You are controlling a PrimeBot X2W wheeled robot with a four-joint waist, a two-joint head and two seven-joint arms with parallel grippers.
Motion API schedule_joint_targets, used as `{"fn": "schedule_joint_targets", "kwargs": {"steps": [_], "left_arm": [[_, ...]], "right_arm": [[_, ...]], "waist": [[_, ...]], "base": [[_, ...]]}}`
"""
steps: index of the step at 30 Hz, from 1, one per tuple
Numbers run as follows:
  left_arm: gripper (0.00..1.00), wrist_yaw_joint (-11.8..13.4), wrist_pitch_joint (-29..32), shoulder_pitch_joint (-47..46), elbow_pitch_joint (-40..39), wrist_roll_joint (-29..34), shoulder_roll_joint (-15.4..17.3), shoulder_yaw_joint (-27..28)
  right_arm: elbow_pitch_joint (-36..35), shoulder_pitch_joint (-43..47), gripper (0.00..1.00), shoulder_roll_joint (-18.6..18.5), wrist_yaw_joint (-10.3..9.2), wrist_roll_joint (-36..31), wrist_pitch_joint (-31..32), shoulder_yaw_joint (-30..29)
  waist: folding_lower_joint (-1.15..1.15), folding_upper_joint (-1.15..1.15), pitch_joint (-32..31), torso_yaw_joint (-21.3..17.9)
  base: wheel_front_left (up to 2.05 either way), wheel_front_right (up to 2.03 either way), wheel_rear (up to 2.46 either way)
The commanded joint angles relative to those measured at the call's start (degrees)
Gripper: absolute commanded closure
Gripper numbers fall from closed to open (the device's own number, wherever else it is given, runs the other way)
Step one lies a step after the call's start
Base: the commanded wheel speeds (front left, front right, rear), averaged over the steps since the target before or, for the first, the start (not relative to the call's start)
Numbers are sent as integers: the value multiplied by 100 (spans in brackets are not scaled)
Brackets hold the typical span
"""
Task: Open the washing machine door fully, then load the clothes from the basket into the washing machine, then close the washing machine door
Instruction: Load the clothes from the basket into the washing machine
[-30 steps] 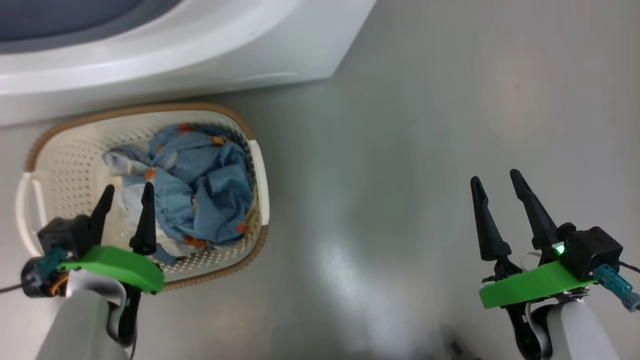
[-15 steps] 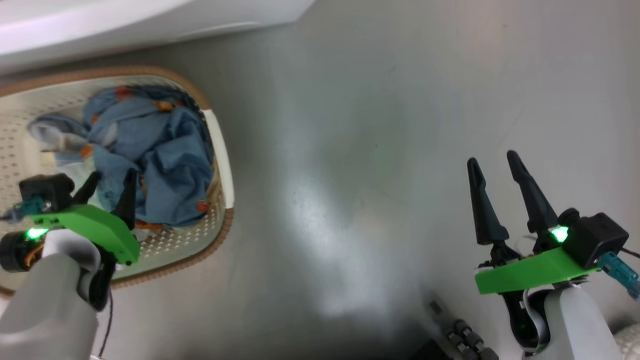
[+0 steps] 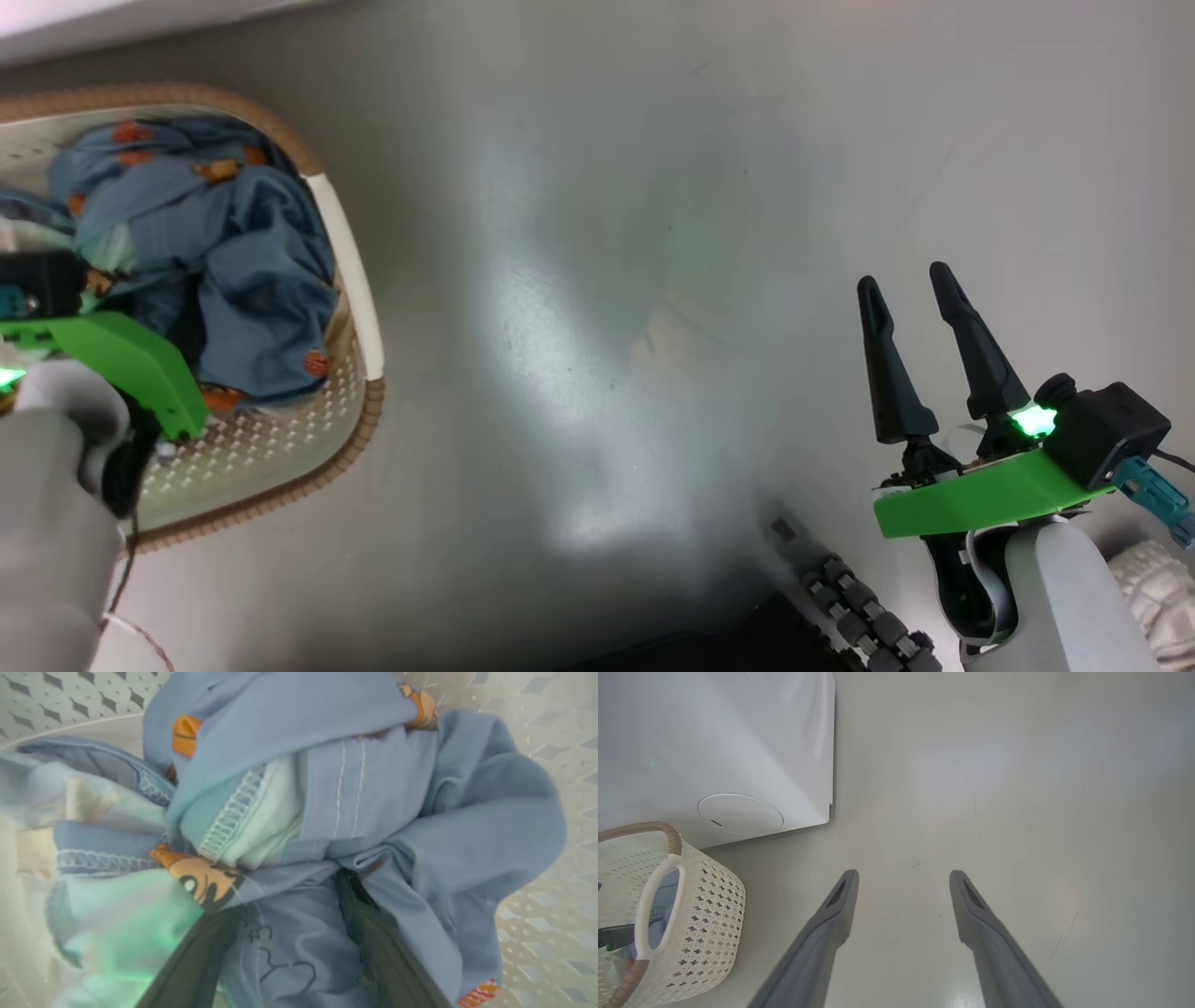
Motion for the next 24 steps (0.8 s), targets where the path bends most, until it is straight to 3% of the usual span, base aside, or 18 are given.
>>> {"fn": "schedule_joint_targets", "kwargs": {"steps": [1, 4, 5, 6, 7, 14, 24], "left_arm": [[0, -16, 34, 23, 44, -72, 251, 73], [0, -16, 113, -170, 229, -58, 251, -2], [13, -16, 172, -220, 289, -56, 230, -35], [72, -16, 198, -263, 328, -57, 206, -61], [100, -16, 201, -291, 362, -61, 184, -85], [100, -16, 3, -94, 410, -285, 30, -246], [100, -16, -1227, 436, 170, -495, -56, -492]], "right_arm": [[-106, 173, 0, -15, 17, 34, -32, 123], [-100, 158, 0, -15, 17, 67, -32, 125], [-91, 153, 0, -15, 17, 73, -32, 124], [-77, 149, 0, -15, 17, 73, -32, 121], [-63, 142, 0, -15, 17, 75, -32, 118], [-7, 52, 0, -15, 17, 38, -32, 62], [80, -1, 0, -15, 17, -123, -32, -59]], "waist": [[0, 0, 97, -80], [0, 0, 152, -110], [0, 0, 152, -110], [0, 0, 144, -106], [0, 0, 136, -105], [0, 0, -204, -24], [0, 0, -1072, 252]], "base": [[0, 0, 0], [0, 0, 0], [0, 0, 0], [0, 0, 0], [0, 0, 0], [0, 0, 0], [0, 0, 0]]}}
